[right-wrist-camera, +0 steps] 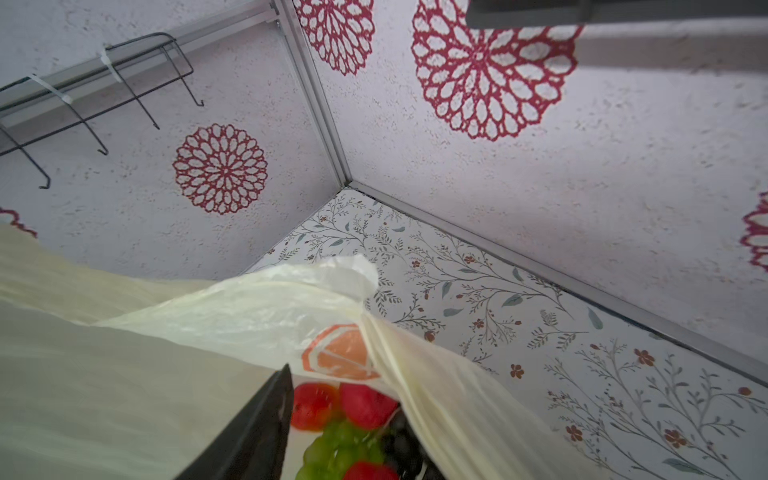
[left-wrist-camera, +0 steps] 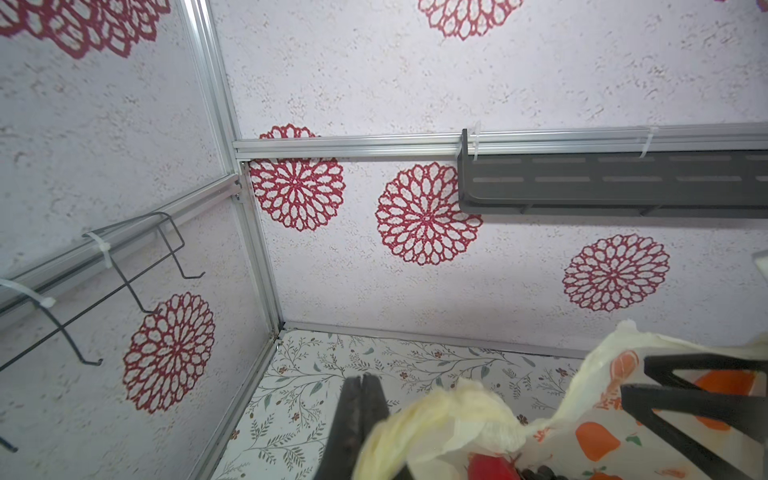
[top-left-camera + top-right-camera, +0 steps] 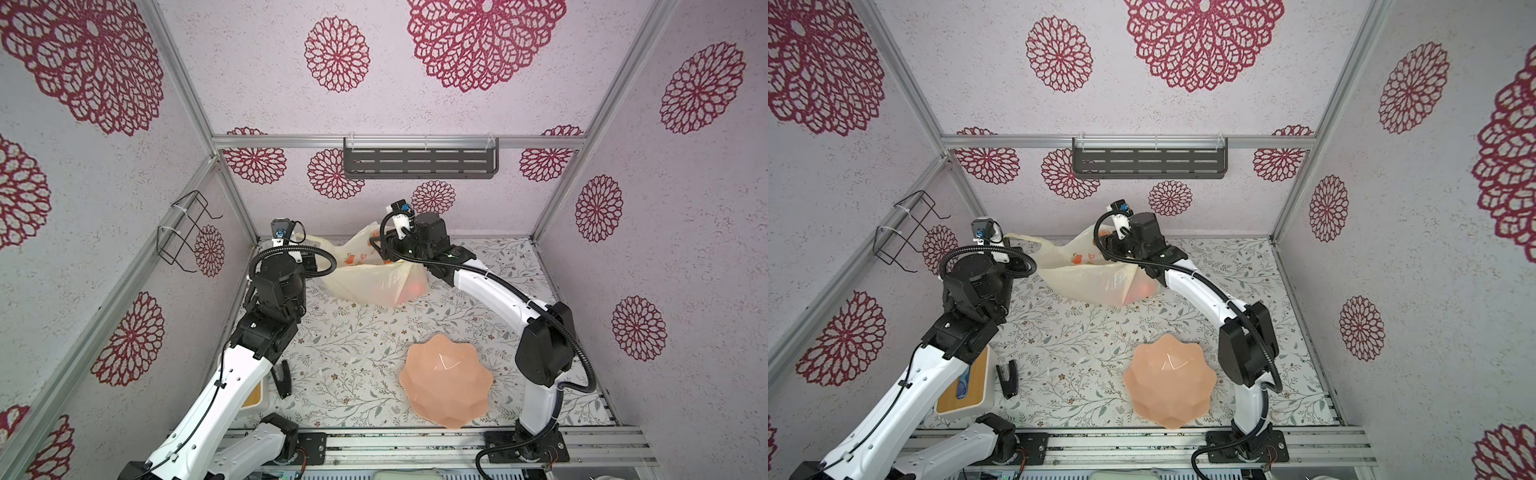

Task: Take fruits out of the plastic bag
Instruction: Adjust the plastic bag at the center of the board.

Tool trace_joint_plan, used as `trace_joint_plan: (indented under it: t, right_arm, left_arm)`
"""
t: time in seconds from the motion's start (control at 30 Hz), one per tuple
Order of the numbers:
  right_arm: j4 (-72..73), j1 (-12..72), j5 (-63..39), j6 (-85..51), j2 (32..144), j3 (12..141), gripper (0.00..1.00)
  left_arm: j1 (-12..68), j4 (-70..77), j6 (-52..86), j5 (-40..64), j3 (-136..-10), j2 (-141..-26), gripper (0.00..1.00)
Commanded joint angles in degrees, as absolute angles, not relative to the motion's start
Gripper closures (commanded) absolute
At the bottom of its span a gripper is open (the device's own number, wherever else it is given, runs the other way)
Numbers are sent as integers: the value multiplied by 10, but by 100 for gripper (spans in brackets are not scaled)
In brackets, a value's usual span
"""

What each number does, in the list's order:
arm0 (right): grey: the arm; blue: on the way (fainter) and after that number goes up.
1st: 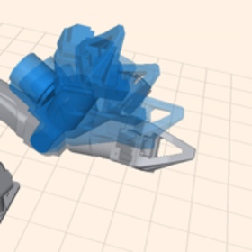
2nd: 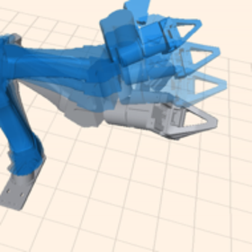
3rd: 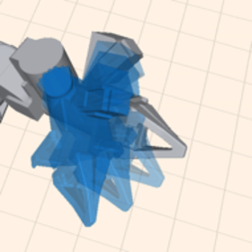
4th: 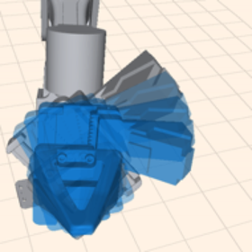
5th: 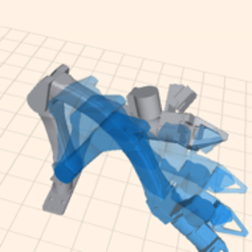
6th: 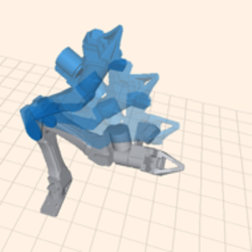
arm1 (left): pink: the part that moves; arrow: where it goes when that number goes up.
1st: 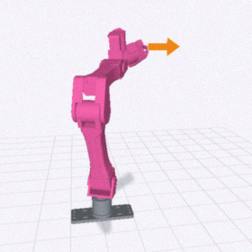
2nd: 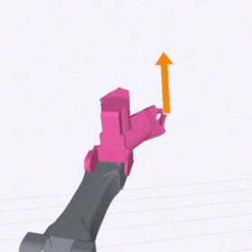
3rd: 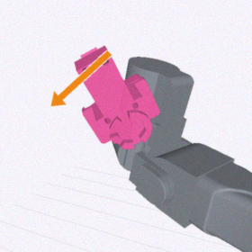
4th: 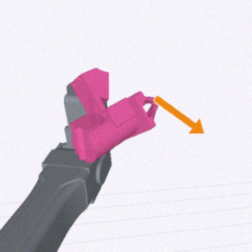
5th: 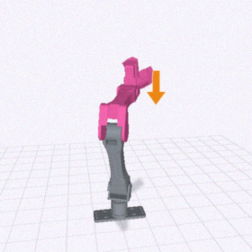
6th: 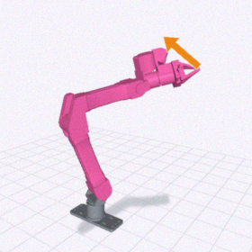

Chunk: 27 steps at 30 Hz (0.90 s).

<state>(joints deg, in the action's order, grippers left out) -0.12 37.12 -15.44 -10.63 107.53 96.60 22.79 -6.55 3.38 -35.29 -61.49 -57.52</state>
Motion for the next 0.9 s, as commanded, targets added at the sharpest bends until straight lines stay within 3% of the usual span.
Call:
trace_joint_plan:
  t: [0.0,0.13,0.37,0.57,0.73,0.8,0.87]
  right_arm:
    - [81,381,-245,-115,1000,861,29]
    - [140,381,-326,-81,939,709,25]
    - [174,382,-403,-64,884,625,25]
    - [488,387,-529,-250,881,560,34]
    - [648,394,-546,-354,914,554,49]
    - [744,396,-544,-424,944,554,48]
    - [863,394,-540,-517,986,566,34]
  left_arm:
    - [223,-42,71,-350,-543,-520,100]
    - [223,-39,122,-273,-422,-433,100]
    - [235,-99,208,-200,-335,-322,100]
    - [276,-115,205,-216,-312,-278,100]
    - [296,-135,213,-233,-304,-272,100]
    - [304,-132,220,-240,-296,-272,100]
    - [308,-126,223,-249,-290,-275,100]
